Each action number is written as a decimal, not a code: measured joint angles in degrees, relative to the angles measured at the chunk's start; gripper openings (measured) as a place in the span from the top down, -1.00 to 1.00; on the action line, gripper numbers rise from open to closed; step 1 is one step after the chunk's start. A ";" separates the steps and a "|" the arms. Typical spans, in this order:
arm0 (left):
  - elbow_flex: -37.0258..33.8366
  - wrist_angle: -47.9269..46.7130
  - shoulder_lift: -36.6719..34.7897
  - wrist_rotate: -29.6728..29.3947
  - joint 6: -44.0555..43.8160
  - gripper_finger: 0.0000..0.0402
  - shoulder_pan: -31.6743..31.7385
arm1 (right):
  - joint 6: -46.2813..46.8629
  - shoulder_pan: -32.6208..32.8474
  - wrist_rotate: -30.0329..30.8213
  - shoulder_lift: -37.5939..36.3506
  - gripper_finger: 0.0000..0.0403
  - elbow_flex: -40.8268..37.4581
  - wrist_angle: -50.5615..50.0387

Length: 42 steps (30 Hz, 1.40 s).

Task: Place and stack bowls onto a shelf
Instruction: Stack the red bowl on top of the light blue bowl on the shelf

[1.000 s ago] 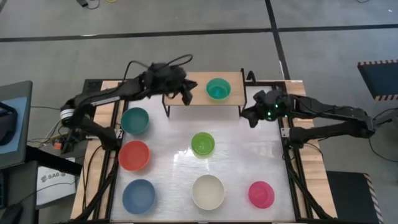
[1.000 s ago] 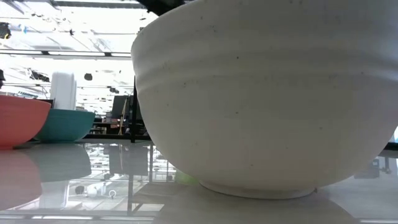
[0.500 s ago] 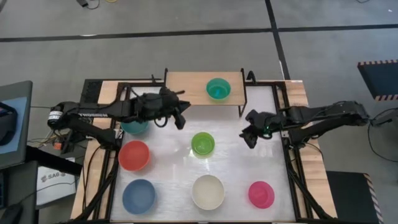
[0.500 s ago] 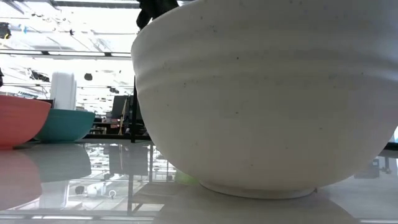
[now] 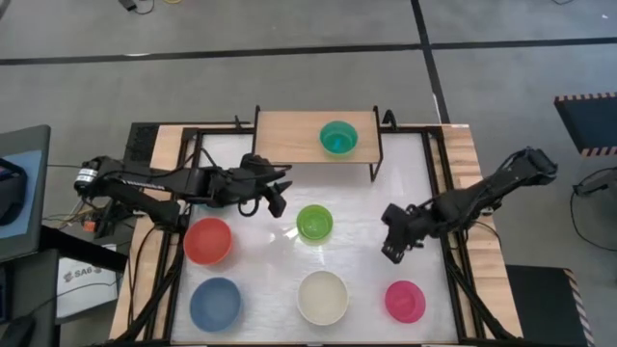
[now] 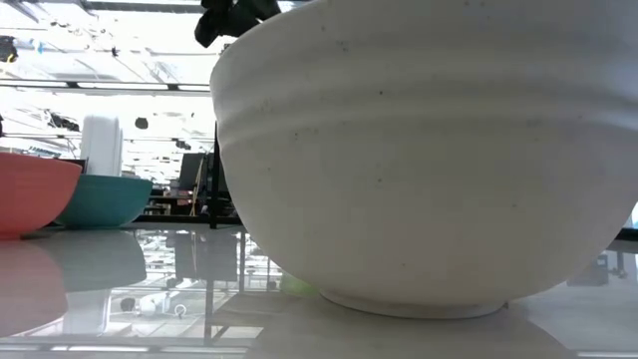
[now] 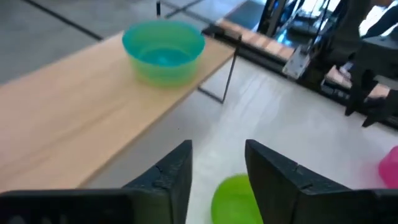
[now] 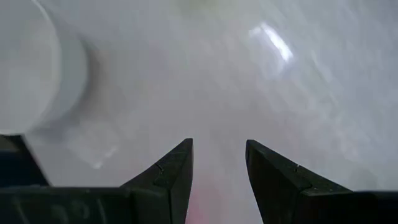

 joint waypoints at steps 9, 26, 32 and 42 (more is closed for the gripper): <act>0.07 -4.79 3.44 9.22 -3.27 0.28 -1.28 | 5.09 6.16 -2.25 10.05 0.14 0.02 0.63; 0.20 -5.52 5.55 14.00 2.83 0.29 -4.20 | 25.50 21.99 -10.39 10.62 0.14 0.09 5.41; 0.20 -5.43 5.55 13.50 5.08 0.29 -6.47 | 27.40 22.63 -10.37 11.01 0.14 0.09 4.73; 0.20 -5.45 5.55 13.41 5.02 0.29 -6.49 | 25.90 22.38 -9.03 21.56 0.14 0.04 4.60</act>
